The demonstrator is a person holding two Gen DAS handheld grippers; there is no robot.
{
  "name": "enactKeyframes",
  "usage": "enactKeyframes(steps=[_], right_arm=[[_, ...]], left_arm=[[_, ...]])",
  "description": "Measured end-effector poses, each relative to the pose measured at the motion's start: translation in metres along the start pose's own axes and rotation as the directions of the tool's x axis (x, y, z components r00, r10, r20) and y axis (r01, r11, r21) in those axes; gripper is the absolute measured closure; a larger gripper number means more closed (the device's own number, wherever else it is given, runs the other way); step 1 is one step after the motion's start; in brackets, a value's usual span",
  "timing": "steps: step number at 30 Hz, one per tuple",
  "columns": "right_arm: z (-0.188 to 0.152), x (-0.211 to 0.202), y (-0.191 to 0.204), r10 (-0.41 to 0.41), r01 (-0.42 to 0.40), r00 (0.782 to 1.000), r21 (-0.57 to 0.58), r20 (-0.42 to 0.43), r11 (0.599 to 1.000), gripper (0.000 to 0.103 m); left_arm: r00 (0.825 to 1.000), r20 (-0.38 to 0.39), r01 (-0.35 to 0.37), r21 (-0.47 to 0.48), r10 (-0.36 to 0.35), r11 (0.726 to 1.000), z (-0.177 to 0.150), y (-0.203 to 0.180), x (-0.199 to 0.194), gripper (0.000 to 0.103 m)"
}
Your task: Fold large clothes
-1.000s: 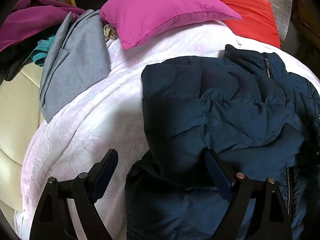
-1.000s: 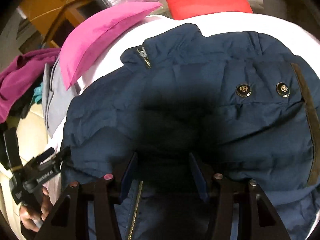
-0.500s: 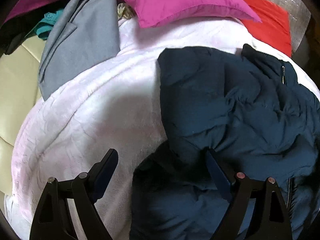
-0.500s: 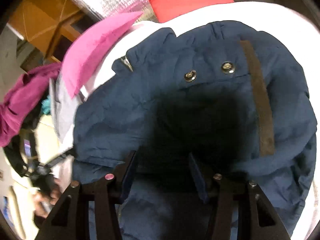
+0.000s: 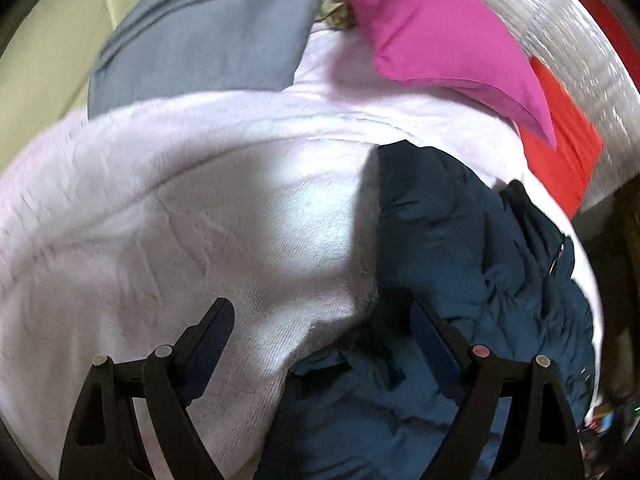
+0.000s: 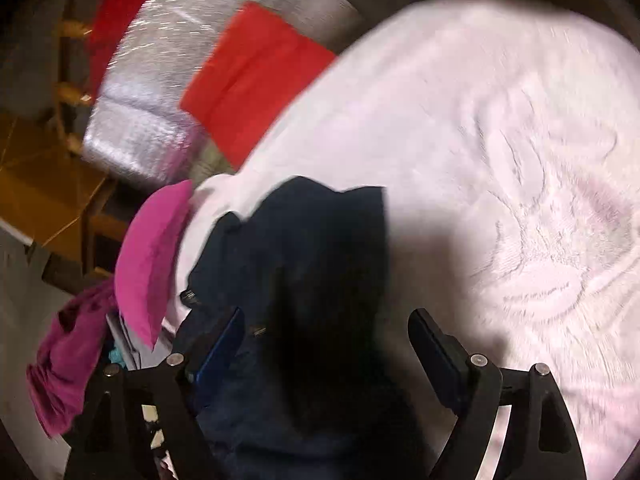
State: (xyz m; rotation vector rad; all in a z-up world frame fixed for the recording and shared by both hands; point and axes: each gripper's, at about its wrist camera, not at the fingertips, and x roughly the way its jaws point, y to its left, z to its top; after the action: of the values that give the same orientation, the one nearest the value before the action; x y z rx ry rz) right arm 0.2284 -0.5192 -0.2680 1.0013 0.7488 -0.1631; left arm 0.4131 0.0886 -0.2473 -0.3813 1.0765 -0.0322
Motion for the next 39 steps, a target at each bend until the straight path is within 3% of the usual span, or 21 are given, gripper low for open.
enactKeyframes(steps=[6, 10, 12, 13, 15, 16, 17, 18, 21, 22, 25, 27, 29, 31, 32, 33, 34, 35, 36, 39], right_arm=[[-0.004, 0.026, 0.011, 0.128, -0.129, 0.990, -0.022, -0.062, 0.991, 0.016], [-0.016, 0.045, 0.041, 0.018, -0.034, 0.996, -0.180, -0.090, 0.983, 0.018], [-0.018, 0.051, 0.050, -0.047, 0.032, 0.997, -0.222, -0.064, 0.975, 0.031], [-0.016, 0.050, 0.051, -0.064, 0.050, 0.996, -0.227, -0.056, 0.973, 0.036], [-0.015, 0.050, 0.058, -0.107, 0.100, 0.994, -0.238, -0.018, 0.966, 0.058], [-0.016, 0.049, 0.064, -0.110, 0.105, 0.994, -0.253, -0.005, 0.962, 0.061], [-0.017, 0.047, 0.073, -0.113, 0.113, 0.993, -0.281, 0.014, 0.953, 0.068], [-0.019, 0.047, 0.082, -0.126, 0.130, 0.991, -0.311, 0.034, 0.942, 0.071], [-0.018, 0.035, 0.106, -0.107, 0.136, 0.990, -0.388, 0.095, 0.912, 0.074], [-0.018, 0.030, 0.107, -0.084, 0.118, 0.991, -0.389, 0.103, 0.914, 0.074], [-0.014, 0.020, 0.103, -0.011, 0.057, 0.992, -0.359, 0.127, 0.932, 0.074], [-0.014, 0.031, 0.085, -0.043, 0.073, 0.994, -0.316, 0.099, 0.946, 0.074], [-0.014, 0.042, 0.059, -0.063, 0.070, 0.997, -0.244, 0.034, 0.967, 0.073], [-0.012, 0.037, 0.042, 0.023, -0.022, 1.000, -0.148, 0.006, 0.989, 0.069], [-0.011, 0.030, 0.037, 0.064, -0.063, 0.998, -0.112, 0.009, 0.992, 0.068], [-0.011, 0.025, 0.035, 0.081, -0.080, 0.997, -0.101, 0.007, 0.992, 0.057], [-0.012, 0.021, 0.034, 0.096, -0.096, 0.995, -0.100, -0.005, 0.990, 0.043], [-0.015, 0.022, 0.034, 0.104, -0.106, 0.994, -0.106, -0.021, 0.989, 0.015], [-0.018, 0.017, 0.030, 0.106, -0.109, 0.994, -0.116, -0.031, 0.987, 0.010], [-0.023, 0.017, 0.020, 0.085, -0.096, 0.993, -0.142, -0.082, 0.985, 0.012]], left_arm=[[0.998, -0.026, 0.059, -0.023, -0.060, 0.998, -0.003, -0.003, 0.007, 0.014], [0.997, -0.028, 0.078, -0.009, -0.078, 0.997, -0.004, -0.011, 0.010, 0.015], [0.997, -0.027, 0.075, 0.007, -0.075, 0.997, -0.005, -0.017, 0.012, 0.020], [0.997, -0.027, 0.074, 0.022, -0.073, 0.997, -0.006, -0.020, 0.012, 0.026], [0.996, -0.030, 0.089, 0.047, -0.087, 0.995, -0.009, -0.025, 0.012, 0.039], [0.994, -0.031, 0.103, 0.054, -0.102, 0.993, -0.010, -0.026, 0.011, 0.051], [0.994, -0.029, 0.106, 0.063, -0.104, 0.992, -0.010, -0.028, 0.011, 0.055], [0.995, -0.016, 0.096, 0.081, -0.095, 0.992, -0.011, -0.031, 0.010, 0.058], [0.993, 0.023, 0.112, 0.107, -0.115, 0.988, -0.010, -0.036, 0.001, 0.089], [0.991, 0.036, 0.127, 0.113, -0.131, 0.985, -0.010, -0.037, -0.003, 0.092], [0.992, 0.075, 0.087, 0.179, -0.102, 0.980, -0.013, -0.045, -0.011, 0.092], [0.999, 0.025, 0.040, 0.201, -0.046, 0.979, -0.017, -0.047, 0.001, 0.091], [0.999, 0.014, 0.041, 0.195, -0.044, 0.980, -0.018, -0.044, 0.004, 0.087], [0.999, 0.015, 0.028, 0.204, -0.032, 0.979, -0.017, -0.044, 0.000, 0.084], [0.999, 0.015, 0.024, 0.201, -0.028, 0.979, -0.017, -0.044, -0.002, 0.076], [1.000, 0.015, 0.008, 0.193, -0.011, 0.981, -0.017, -0.042, -0.003, 0.069], [1.000, 0.014, -0.003, 0.178, 0.001, 0.984, -0.014, -0.040, -0.003, 0.053], [1.000, 0.008, -0.002, 0.161, 0.001, 0.987, -0.013, -0.037, -0.004, 0.042], [1.000, 0.000, 0.013, 0.133, -0.013, 0.991, -0.011, -0.032, -0.004, 0.042], [0.993, -0.031, 0.112, 0.050, -0.111, 0.992, -0.010, -0.018, -0.006, 0.042]])
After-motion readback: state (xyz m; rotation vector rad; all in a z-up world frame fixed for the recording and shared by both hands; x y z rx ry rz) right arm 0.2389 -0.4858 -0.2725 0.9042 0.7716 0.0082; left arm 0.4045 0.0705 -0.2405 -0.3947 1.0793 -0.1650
